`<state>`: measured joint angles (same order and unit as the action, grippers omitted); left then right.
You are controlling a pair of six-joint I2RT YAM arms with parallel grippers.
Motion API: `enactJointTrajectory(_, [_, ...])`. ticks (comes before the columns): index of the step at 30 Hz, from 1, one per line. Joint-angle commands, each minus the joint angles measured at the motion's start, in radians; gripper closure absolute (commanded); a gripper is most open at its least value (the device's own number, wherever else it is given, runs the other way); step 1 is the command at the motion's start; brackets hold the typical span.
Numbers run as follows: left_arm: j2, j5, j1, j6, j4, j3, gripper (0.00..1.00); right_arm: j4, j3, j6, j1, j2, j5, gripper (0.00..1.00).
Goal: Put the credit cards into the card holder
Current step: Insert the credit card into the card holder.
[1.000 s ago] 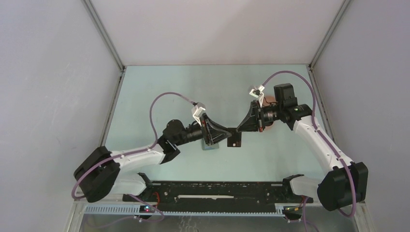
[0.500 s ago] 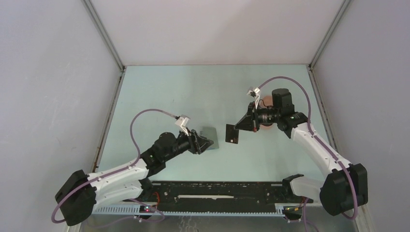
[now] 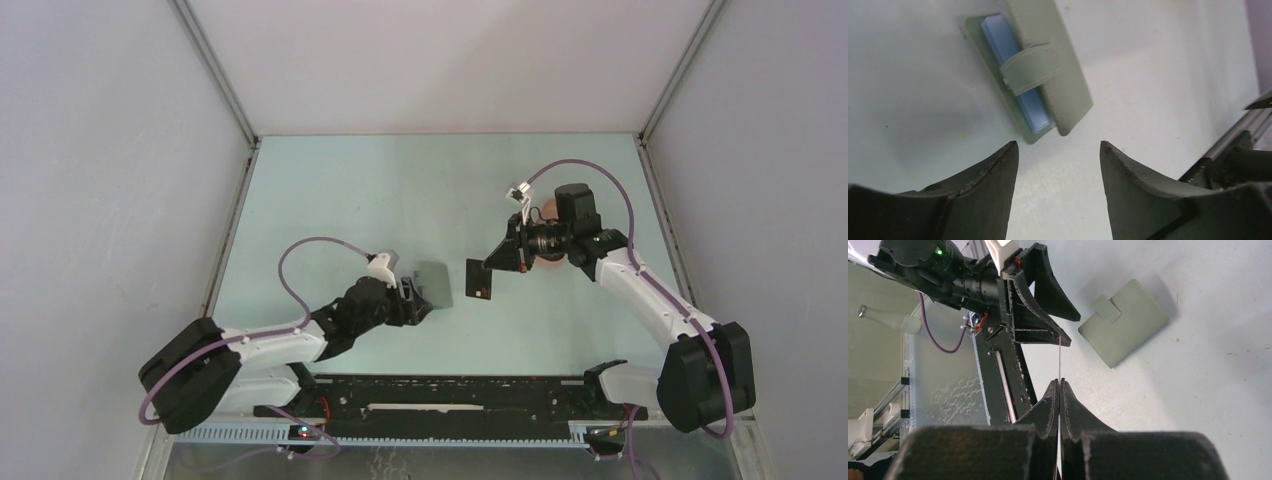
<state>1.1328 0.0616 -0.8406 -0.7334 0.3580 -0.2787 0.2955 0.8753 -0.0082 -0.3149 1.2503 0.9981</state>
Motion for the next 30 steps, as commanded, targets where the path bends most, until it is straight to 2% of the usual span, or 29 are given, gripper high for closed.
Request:
enactJointTrajectory(1, [0.056, 0.033, -0.001, -0.011, 0.048, -0.072, 0.34, -0.007, 0.037, 0.015, 0.013, -0.017, 0.002, 1.0])
enactJointTrajectory(30, [0.124, -0.054, -0.001, 0.023, 0.158, -0.154, 0.35, -0.009, 0.037, 0.029, 0.037, -0.023, 0.026, 1.0])
